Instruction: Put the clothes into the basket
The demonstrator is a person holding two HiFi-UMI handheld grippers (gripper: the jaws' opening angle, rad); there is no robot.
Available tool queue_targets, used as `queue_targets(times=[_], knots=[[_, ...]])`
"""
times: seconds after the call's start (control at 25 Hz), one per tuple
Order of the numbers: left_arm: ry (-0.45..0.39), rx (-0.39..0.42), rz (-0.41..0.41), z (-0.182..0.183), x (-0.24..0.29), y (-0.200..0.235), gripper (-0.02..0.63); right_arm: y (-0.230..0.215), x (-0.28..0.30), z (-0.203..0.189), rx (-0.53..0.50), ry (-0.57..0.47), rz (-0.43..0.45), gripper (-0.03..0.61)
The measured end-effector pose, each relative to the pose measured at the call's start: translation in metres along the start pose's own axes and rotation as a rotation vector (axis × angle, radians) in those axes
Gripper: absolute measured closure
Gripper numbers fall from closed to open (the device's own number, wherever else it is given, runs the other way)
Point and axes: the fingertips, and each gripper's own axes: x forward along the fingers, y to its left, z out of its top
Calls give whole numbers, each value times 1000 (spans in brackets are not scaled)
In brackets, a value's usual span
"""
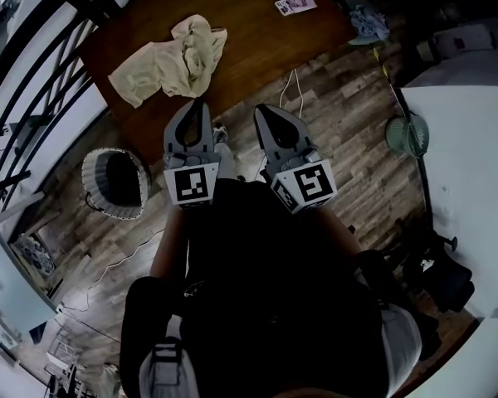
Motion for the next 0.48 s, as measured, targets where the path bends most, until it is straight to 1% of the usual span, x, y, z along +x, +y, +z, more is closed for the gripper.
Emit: queue_targets(times=[0.04,0.08,0.12,0.16,0.28,0.48], knots=[[32,13,-8,-5,11,5,592,-4,8,2,1,3,-10,568],[67,26,-17,-10,22,10,556,-8,15,5,2,4,-19,568],[101,38,-25,-16,33,15,483,-12,21,8,1,4,-29,569],[131,44,-31,-22,43,20,454,-17,27,10,-1,5,-38,568],[192,43,-29,-40,69,34,445,-30,44,16,-4,3,-69,568],[306,40,-42,-76,100,51,399,-42,70,29,-5,-7,-99,568]])
